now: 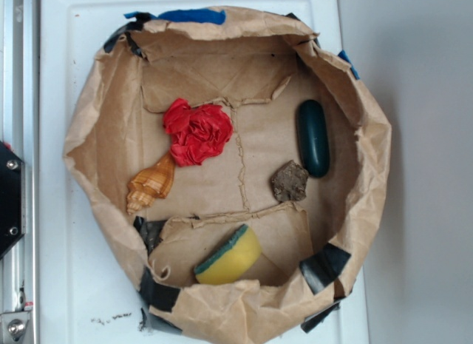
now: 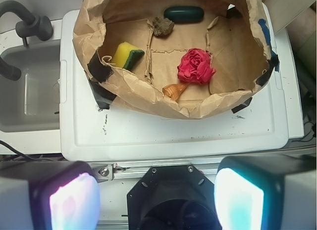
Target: Grab the green sponge.
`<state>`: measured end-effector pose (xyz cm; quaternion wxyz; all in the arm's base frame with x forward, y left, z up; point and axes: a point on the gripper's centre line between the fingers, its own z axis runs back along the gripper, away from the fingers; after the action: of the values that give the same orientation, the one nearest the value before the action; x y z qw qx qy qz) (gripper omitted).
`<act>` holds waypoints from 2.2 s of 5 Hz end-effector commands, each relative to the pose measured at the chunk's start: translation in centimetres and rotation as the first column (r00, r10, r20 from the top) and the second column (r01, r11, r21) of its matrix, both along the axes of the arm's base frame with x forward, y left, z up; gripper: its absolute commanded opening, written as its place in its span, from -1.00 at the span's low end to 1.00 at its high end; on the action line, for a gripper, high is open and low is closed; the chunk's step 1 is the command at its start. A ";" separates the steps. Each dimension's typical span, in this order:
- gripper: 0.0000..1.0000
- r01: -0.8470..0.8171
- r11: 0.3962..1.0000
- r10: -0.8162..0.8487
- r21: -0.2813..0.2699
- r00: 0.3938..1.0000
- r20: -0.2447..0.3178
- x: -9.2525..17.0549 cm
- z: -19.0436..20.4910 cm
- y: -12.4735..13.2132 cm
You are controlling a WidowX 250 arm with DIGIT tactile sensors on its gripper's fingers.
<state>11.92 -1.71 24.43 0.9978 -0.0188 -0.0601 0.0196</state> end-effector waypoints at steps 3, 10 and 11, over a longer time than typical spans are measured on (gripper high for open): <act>1.00 -0.132 0.991 0.131 -0.035 0.991 -0.037 9.7 -0.7 -0.1; 1.00 -0.447 0.892 0.451 -0.067 0.890 0.067 9.2 -6.4 2.3; 1.00 -0.447 0.894 0.447 -0.026 0.890 0.090 11.1 -8.9 1.8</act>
<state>23.00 -0.54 14.49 0.9652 -0.0024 -0.0911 0.2450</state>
